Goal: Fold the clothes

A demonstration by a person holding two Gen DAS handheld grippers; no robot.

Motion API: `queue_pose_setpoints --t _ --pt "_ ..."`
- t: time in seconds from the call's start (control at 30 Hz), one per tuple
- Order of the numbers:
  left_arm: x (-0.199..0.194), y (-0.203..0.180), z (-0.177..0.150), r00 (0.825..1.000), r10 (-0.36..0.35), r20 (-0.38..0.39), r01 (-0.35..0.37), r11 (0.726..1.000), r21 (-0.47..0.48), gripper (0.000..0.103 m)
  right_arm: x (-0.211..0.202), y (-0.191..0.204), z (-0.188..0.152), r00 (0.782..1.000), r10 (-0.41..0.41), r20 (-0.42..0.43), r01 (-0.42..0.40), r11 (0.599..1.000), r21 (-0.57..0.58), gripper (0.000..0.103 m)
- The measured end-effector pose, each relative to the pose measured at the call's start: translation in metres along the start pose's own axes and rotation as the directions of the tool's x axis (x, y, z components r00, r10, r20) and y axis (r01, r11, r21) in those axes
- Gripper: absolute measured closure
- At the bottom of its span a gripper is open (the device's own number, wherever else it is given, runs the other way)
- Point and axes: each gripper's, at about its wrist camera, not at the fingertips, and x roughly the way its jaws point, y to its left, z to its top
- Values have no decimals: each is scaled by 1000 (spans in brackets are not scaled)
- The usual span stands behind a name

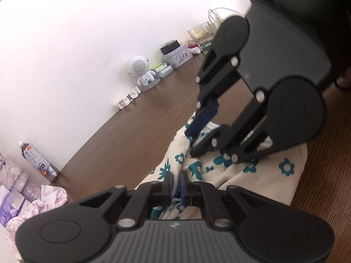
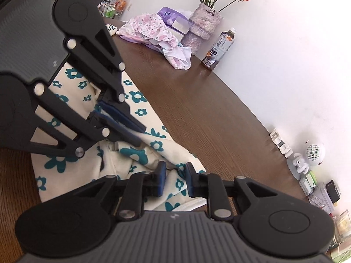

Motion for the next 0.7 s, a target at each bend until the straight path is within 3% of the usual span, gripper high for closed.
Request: queue_pose_setpoints --t 0.4,0.63,0.7 --pt "13 8 3 999 -39 -38 32 985 -170 96 -5 -2 3 1000 -21 11 20 998 68 83" --pt "9 -4 3 1000 -9 -25 7 996 -84 99 0 -12 0 1000 11 6 -12 991 131 80" --pt "7 -4 4 1000 -6 -19 5 997 -82 99 2 -13 -1 1000 27 4 -27 991 134 88"
